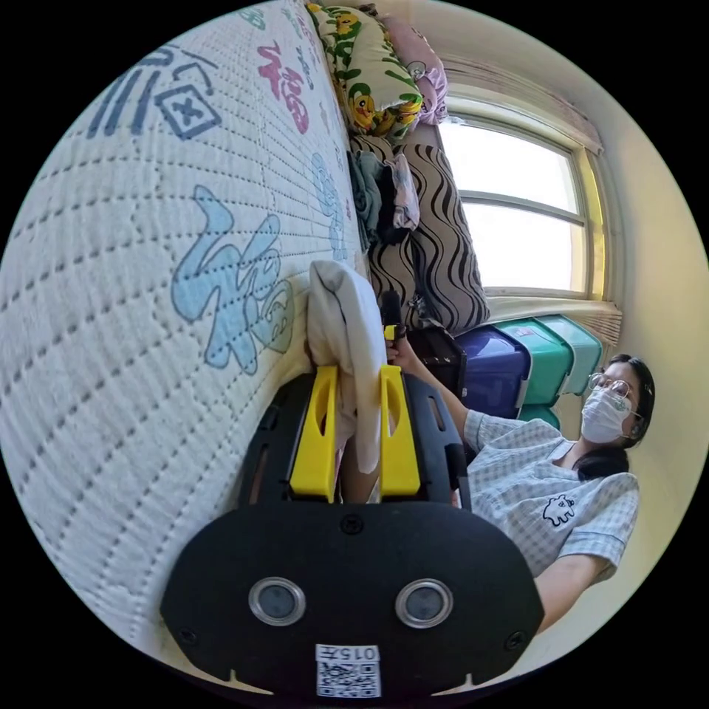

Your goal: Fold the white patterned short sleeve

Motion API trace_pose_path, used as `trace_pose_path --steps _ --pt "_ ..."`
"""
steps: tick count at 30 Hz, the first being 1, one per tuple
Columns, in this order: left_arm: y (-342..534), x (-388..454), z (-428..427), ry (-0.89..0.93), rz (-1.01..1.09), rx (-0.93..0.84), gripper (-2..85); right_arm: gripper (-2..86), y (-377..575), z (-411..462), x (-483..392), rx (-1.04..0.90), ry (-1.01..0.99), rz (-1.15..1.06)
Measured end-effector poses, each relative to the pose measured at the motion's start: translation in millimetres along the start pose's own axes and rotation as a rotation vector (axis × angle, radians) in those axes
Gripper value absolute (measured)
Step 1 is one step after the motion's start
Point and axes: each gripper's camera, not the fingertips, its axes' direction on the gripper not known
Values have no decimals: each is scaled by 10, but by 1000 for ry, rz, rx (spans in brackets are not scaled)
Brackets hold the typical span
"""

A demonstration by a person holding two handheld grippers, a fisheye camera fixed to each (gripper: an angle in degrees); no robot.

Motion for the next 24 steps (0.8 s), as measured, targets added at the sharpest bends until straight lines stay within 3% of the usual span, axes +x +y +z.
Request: trace_pose_path --steps 10,17,24 --pt "91 113 -113 -189 13 35 143 78 127 -311 -76 29 44 17" --pt "-46 156 363 -340 64 38 133 84 157 -404 -144 77 112 24" --pt "-91 82 627 -282 28 106 136 61 0 -262 -141 51 40 12"
